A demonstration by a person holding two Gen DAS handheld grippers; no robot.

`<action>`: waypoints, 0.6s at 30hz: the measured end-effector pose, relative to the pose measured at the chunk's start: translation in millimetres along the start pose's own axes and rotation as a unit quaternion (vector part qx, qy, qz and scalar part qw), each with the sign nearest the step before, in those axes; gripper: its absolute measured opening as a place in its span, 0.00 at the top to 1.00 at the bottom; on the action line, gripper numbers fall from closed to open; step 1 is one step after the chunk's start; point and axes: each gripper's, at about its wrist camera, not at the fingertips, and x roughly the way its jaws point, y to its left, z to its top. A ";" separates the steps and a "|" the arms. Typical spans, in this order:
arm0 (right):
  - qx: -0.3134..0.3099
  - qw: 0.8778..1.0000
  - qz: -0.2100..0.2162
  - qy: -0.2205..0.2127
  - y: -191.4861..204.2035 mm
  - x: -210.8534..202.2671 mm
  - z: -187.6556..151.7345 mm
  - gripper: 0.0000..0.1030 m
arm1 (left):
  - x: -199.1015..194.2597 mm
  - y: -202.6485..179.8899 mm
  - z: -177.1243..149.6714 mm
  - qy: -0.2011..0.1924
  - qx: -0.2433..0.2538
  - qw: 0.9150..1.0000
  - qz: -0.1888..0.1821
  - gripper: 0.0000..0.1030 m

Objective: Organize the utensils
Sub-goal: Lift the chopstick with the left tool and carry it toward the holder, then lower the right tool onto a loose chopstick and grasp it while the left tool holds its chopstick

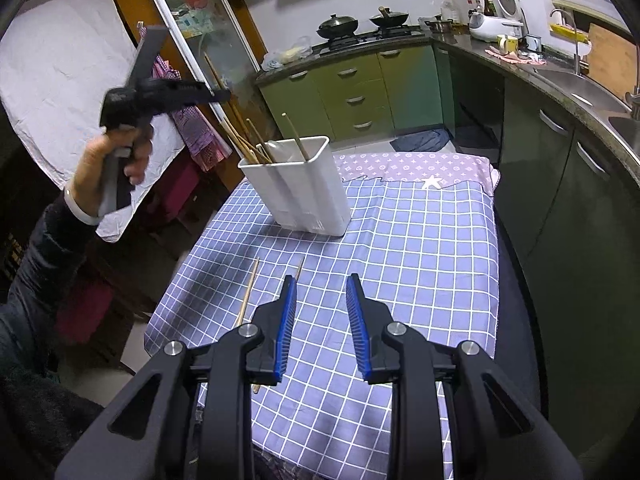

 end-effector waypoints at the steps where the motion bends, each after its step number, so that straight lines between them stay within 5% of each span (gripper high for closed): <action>1: 0.000 1.000 0.000 0.001 0.6 1.0 0.2 0.75 | 2.2 1.0 -2.5 0.006 -0.001 1.000 -0.004 0.86; 3: -0.002 1.000 0.003 0.004 2.5 4.4 0.5 0.75 | -1.4 1.5 -7.6 0.006 0.000 1.000 -0.010 0.61; 6: -0.007 1.000 0.007 0.008 9.8 8.3 2.2 0.75 | -23.4 -1.8 -15.2 -0.004 0.011 1.000 -0.011 0.54; 9: -0.012 1.000 0.009 0.011 12.4 12.3 3.0 0.75 | -43.0 2.0 -34.2 0.019 0.003 1.000 -0.012 0.54; 12: -0.016 1.000 0.012 0.015 14.0 17.6 5.1 0.75 | -37.8 11.7 -68.3 0.090 -0.030 0.995 -0.019 0.54; 16: -0.025 0.999 0.018 0.027 15.6 26.5 8.9 0.74 | 6.2 14.2 -130.2 0.206 -0.055 0.977 -0.007 0.63; 18: -0.031 0.999 0.018 0.039 17.8 35.9 9.4 0.73 | 41.4 14.3 -162.8 0.276 -0.080 0.958 -0.009 0.77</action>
